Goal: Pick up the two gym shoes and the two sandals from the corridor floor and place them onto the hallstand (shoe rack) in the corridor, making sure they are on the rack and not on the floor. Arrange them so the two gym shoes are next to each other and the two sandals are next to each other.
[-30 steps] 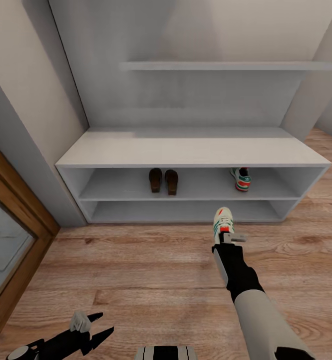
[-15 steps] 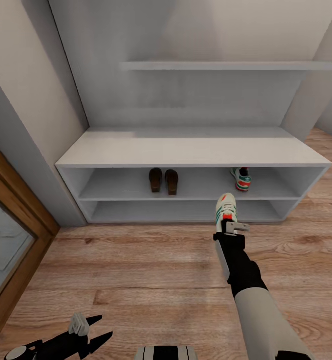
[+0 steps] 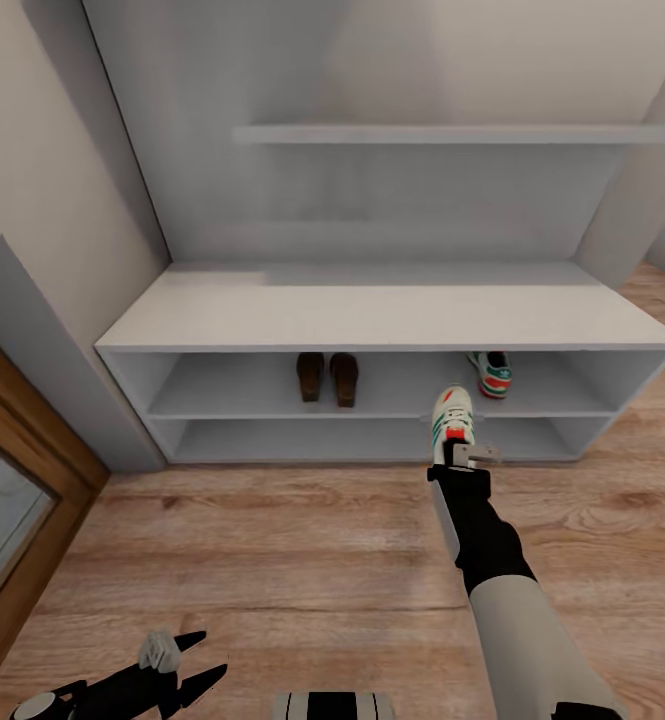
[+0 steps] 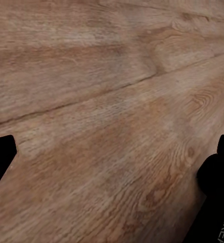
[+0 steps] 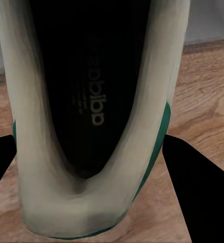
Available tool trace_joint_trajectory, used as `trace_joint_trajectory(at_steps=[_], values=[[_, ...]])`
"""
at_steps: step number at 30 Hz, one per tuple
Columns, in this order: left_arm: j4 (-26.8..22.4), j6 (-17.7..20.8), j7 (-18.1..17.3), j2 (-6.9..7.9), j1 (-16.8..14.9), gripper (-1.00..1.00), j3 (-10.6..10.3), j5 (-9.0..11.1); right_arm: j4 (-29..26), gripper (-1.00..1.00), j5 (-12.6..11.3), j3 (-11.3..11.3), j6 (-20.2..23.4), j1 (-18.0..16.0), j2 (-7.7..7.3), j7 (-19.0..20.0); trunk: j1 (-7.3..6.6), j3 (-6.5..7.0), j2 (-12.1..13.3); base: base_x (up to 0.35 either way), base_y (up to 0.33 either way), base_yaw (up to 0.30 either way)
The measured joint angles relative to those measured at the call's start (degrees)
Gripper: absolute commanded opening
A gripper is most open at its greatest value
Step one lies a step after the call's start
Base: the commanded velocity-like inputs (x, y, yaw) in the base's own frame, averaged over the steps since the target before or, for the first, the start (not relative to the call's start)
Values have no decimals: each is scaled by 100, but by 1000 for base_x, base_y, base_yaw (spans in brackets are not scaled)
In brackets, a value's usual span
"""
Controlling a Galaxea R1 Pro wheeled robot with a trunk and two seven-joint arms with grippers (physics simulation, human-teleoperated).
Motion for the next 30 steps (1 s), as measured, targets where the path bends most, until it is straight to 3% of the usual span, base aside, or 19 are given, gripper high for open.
trace_joint_trajectory(at_steps=[16,30], values=[[1,0,-5,21,-1,100,7,0,38,-100,-6,4,0,0,7,0,1,0,0,314,-64,0],[0,-8,-6,31,9,100,14,7,52,-100,1,2,1,0,6,0,0,0,0,183,-42,0]])
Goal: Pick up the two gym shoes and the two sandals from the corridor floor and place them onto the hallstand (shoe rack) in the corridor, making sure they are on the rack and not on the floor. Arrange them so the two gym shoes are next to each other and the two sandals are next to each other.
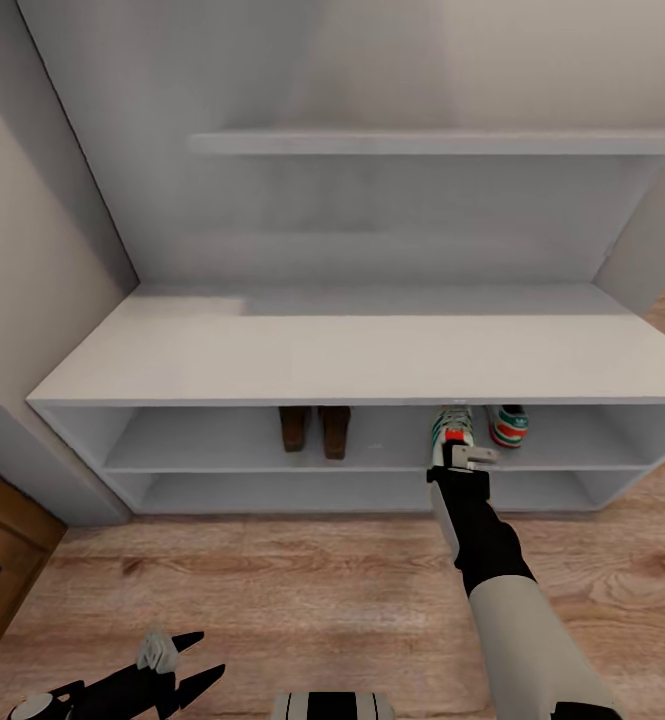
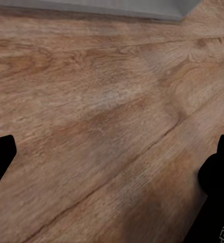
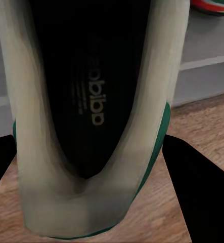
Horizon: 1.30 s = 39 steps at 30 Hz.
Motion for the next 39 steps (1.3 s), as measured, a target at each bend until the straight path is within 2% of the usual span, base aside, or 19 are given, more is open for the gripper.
trace_joint_trajectory(at_steps=[8,39], values=[[1,0,0,3,11,100,20,0,-58,-100,9,2,4,-3,3,-2,0,1,-1,247,-113,0],[1,-1,0,3,18,100,56,0,-64,-100,4,6,2,-3,3,1,0,1,-1,45,-32,0]])
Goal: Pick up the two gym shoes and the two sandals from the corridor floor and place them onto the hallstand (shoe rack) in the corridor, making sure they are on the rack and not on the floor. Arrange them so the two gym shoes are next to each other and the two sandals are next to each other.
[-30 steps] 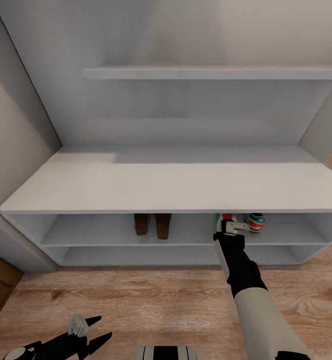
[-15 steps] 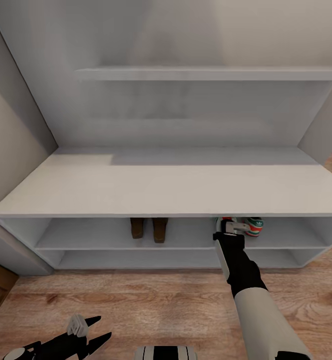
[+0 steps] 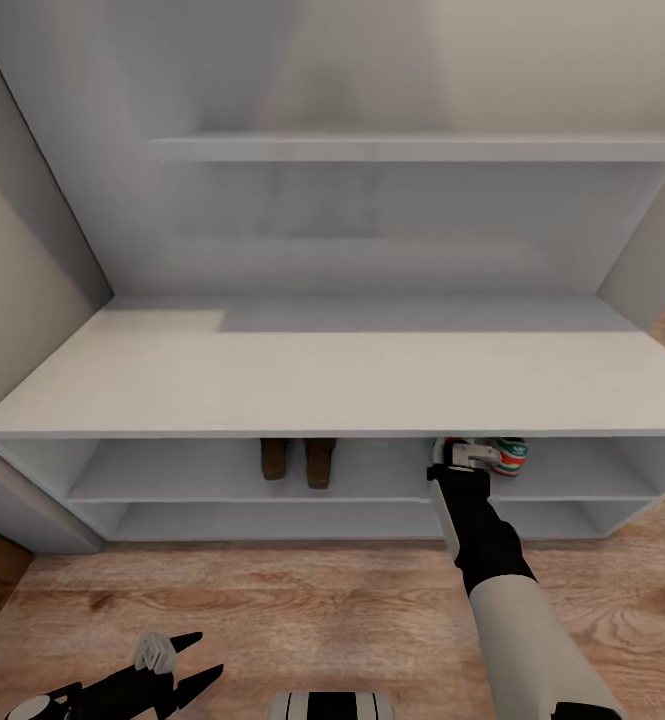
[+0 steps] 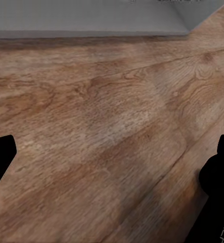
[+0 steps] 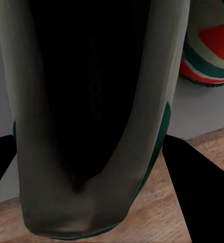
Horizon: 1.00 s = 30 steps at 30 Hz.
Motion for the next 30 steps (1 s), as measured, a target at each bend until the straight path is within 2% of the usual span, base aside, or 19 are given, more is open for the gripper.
trace_joint_trajectory(at_steps=[7,30], values=[[0,0,0,4,0,100,0,-1,0,-100,-2,0,-1,0,0,2,1,0,0,129,-68,0],[-1,0,0,9,1,100,6,6,0,-100,39,-6,14,0,-1,0,1,0,0,19,-2,0]])
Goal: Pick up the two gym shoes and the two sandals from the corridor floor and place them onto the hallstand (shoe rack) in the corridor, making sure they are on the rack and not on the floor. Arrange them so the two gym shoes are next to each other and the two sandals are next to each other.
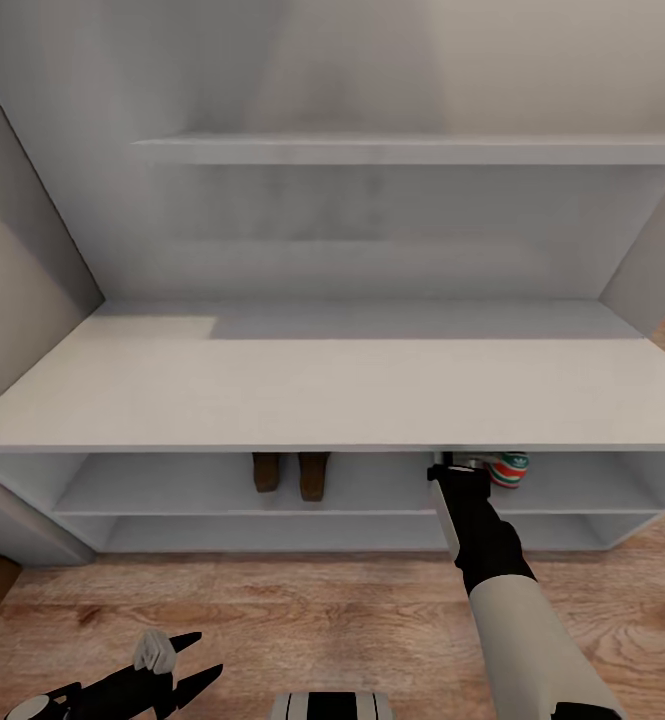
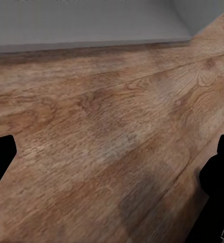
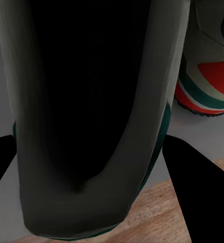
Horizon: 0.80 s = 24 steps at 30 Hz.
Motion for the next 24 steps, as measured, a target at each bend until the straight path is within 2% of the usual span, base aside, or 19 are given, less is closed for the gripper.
trace_joint_trajectory(at_steps=[4,5,7,24], values=[[0,0,0,0,0,100,1,2,2,-100,17,3,-6,0,-1,3,1,0,0,11,0,0],[0,0,0,0,0,100,1,2,0,100,18,3,-7,1,-1,4,1,0,0,4,0,0],[0,2,0,0,0,100,1,4,42,100,-42,4,-17,3,-2,-1,2,-1,1,2,0,0],[8,6,0,0,0,100,2,9,45,100,-42,9,-17,3,-2,1,2,-1,1,0,0,0]])
